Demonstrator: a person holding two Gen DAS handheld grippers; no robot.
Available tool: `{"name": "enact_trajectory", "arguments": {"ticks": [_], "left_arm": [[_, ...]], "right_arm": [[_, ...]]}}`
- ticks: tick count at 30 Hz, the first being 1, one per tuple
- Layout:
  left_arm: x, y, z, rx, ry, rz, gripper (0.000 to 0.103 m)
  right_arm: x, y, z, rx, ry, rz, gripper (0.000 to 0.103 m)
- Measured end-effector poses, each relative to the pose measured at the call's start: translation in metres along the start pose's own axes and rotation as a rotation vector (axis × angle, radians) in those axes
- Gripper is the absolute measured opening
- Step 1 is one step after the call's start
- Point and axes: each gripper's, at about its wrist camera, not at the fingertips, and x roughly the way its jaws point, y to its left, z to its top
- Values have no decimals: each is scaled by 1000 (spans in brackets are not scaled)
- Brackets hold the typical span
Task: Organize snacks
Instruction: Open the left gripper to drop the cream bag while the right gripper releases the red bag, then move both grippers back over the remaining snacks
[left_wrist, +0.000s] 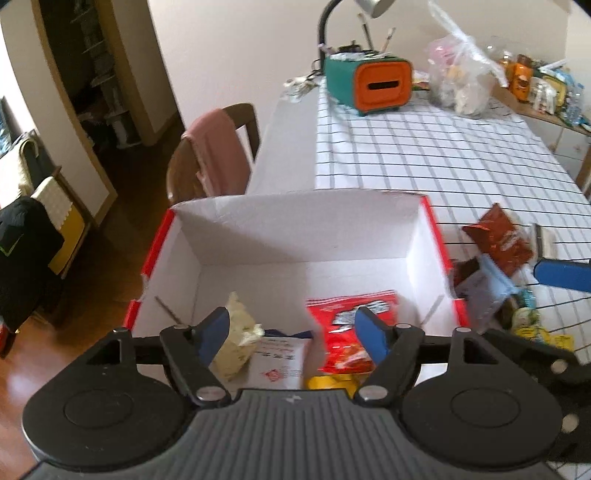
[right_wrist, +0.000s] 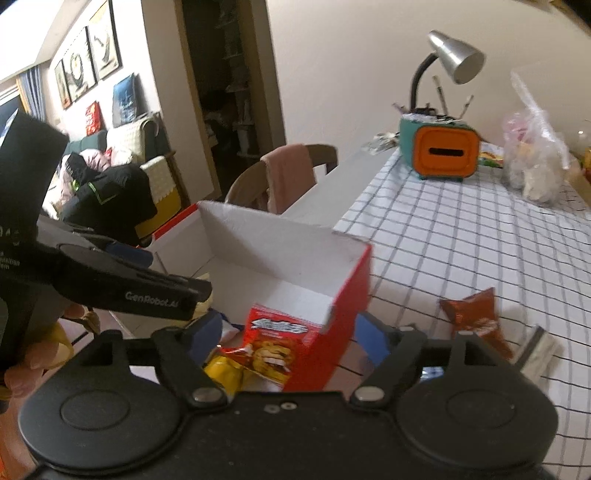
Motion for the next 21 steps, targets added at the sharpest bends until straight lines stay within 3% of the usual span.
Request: {"name": "enact_trajectory", "arguments": {"ticks": [12, 21], "left_arm": [[-18, -72, 1, 61, -66, -128, 85], [-7, -137, 1, 101, -35, -233, 86]], "right_arm": [[-54, -74, -25, 85, -40, -90, 93], [-79, -124, -58, 120, -18, -153, 101]]}}
